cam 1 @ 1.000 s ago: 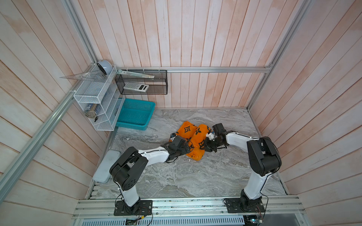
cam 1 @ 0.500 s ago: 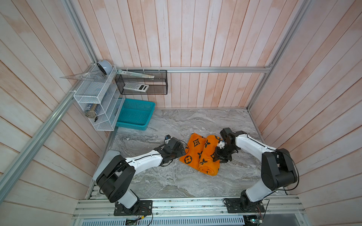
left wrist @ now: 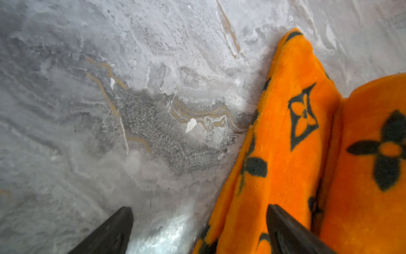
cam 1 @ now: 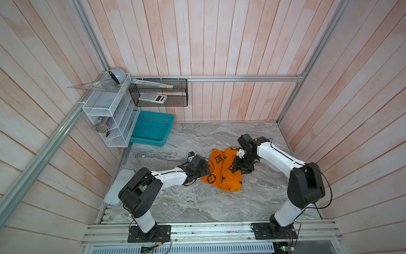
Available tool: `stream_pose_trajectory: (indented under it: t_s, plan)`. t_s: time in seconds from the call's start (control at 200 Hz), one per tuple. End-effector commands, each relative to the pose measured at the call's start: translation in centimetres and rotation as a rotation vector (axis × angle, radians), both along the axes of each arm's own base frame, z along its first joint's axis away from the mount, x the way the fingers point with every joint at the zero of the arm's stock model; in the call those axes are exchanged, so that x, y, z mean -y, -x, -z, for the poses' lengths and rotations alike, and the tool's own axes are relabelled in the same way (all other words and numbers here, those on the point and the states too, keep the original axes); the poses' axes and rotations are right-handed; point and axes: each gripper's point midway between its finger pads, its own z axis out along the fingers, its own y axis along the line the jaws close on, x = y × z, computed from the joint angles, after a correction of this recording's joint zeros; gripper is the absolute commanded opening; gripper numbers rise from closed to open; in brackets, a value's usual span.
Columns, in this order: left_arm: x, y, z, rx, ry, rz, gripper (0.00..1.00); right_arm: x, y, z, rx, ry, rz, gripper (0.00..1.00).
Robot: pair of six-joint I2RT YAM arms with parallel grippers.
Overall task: Roll up the pillowcase
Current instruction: Roll the pillowcase at the center of the board.
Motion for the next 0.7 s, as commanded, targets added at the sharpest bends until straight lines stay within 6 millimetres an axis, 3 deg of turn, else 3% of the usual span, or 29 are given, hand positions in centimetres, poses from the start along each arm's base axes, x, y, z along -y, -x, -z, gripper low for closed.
stream_pose_trajectory:
  t_s: [0.0,0.275,0.695]
  plan:
    - [0.1,1.3,2.2,-0.055,0.026,0.028,1.0,-1.4,-0.7,-0.6,0.027,0.023,-0.052,0.5]
    - [-0.2,2.6,3.1,-0.067,0.111,-0.011,0.99,-5.2,-2.5,-1.5,0.07,0.012,-0.14,0.5]
    - [-4.9,3.6,1.2,0.045,0.127,-0.176,0.99,-11.6,-4.6,-1.6,0.084,-0.029,-0.289,0.5]
